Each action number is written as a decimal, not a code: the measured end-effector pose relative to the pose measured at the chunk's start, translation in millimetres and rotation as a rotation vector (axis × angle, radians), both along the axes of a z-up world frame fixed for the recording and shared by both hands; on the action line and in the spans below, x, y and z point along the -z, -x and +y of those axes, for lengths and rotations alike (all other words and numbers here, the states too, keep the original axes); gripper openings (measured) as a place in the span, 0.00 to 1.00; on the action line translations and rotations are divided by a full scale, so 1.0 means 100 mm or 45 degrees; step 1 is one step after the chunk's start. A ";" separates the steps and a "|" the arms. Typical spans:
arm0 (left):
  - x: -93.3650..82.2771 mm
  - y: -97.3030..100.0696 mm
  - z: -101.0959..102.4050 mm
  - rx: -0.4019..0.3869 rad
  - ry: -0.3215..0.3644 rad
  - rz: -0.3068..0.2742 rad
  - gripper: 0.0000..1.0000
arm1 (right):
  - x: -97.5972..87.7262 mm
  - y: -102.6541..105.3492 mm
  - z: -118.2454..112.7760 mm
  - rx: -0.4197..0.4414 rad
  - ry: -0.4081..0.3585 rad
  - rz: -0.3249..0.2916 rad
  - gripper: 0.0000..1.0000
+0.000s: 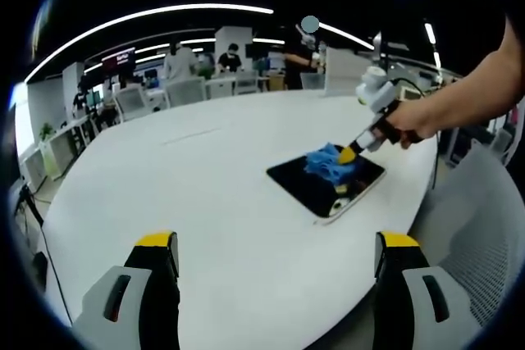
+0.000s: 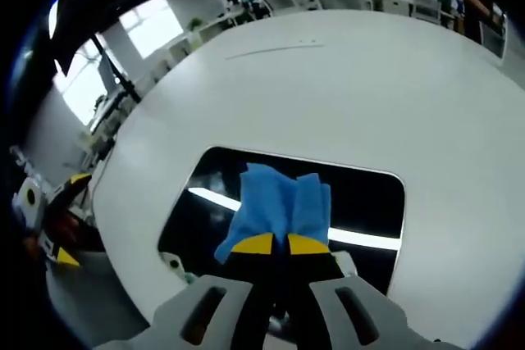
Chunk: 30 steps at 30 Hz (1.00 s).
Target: Wipe the mirror surface with the cleaning cloth until all visible marks leave the cleaned area.
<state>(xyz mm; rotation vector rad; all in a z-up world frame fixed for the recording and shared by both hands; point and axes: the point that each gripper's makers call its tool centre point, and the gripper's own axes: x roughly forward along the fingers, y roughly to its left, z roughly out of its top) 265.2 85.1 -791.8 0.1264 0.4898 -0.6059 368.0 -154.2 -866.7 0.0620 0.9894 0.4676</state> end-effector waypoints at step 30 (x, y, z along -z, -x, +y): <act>0.03 0.00 0.01 -0.003 -0.016 0.016 0.99 | 0.01 0.00 -0.71 0.117 0.039 0.056 0.00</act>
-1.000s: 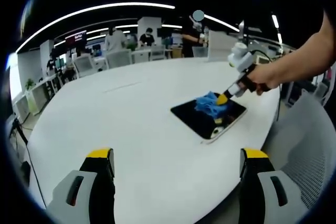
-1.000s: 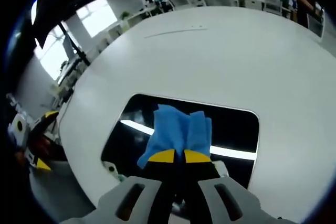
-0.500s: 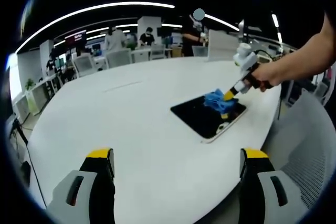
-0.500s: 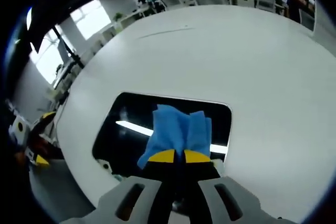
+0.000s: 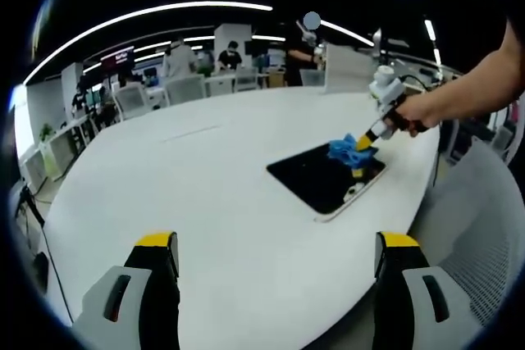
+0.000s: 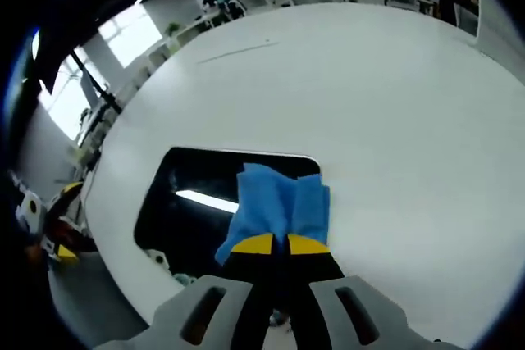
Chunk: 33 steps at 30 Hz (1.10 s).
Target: Wipe the mirror surface with the cleaning cloth until all visible marks leave the cleaned area.
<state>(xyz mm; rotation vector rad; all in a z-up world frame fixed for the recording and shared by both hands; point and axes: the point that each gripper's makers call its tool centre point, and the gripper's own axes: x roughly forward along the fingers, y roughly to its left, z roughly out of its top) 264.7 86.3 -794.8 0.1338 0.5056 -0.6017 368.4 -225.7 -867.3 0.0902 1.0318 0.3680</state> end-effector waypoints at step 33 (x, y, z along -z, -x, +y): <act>0.02 0.03 -0.03 0.028 -0.003 0.019 1.00 | 0.00 0.05 -0.06 0.027 0.154 -0.051 0.00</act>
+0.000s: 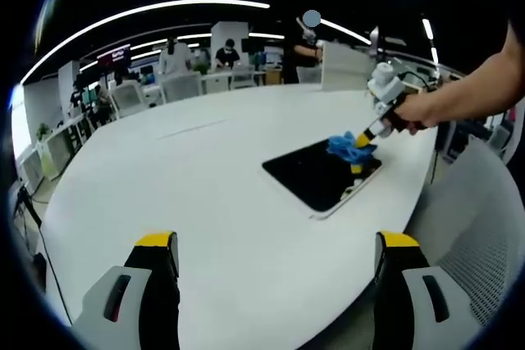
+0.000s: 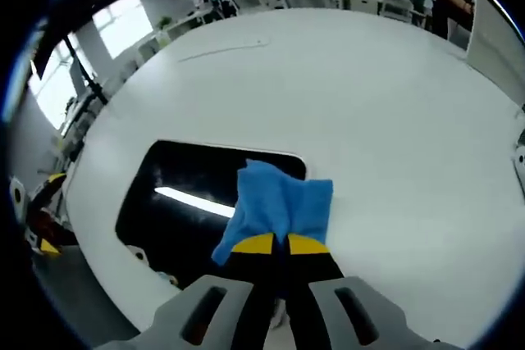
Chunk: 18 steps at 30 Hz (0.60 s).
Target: Wipe the mirror surface with the cleaning cloth until all visible marks leave the cleaned area.
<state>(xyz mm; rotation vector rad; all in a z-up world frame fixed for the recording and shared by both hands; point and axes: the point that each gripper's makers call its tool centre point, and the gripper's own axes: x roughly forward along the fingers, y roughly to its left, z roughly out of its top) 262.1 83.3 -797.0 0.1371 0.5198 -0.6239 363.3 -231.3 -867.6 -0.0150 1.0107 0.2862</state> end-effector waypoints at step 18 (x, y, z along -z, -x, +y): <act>-0.03 -0.01 0.00 -0.016 0.030 -0.004 1.00 | 0.00 0.21 0.00 0.080 -0.100 0.007 0.00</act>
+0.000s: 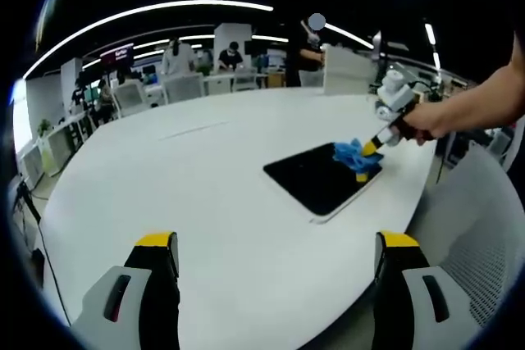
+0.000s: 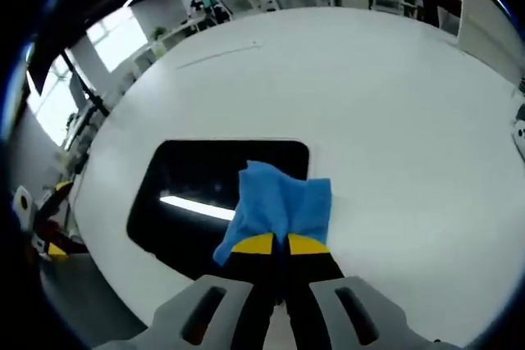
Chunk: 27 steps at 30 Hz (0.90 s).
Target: Wipe the mirror surface with the cleaning cloth until all visible marks leave the cleaned area.
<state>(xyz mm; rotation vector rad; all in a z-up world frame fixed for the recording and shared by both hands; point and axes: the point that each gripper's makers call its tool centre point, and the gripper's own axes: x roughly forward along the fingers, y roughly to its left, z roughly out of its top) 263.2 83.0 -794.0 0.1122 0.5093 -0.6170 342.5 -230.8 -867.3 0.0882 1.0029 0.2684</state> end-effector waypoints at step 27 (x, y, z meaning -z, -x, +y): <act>0.01 0.01 -0.02 0.017 -0.005 0.006 0.99 | 0.00 0.29 0.02 0.053 -0.062 -0.019 0.00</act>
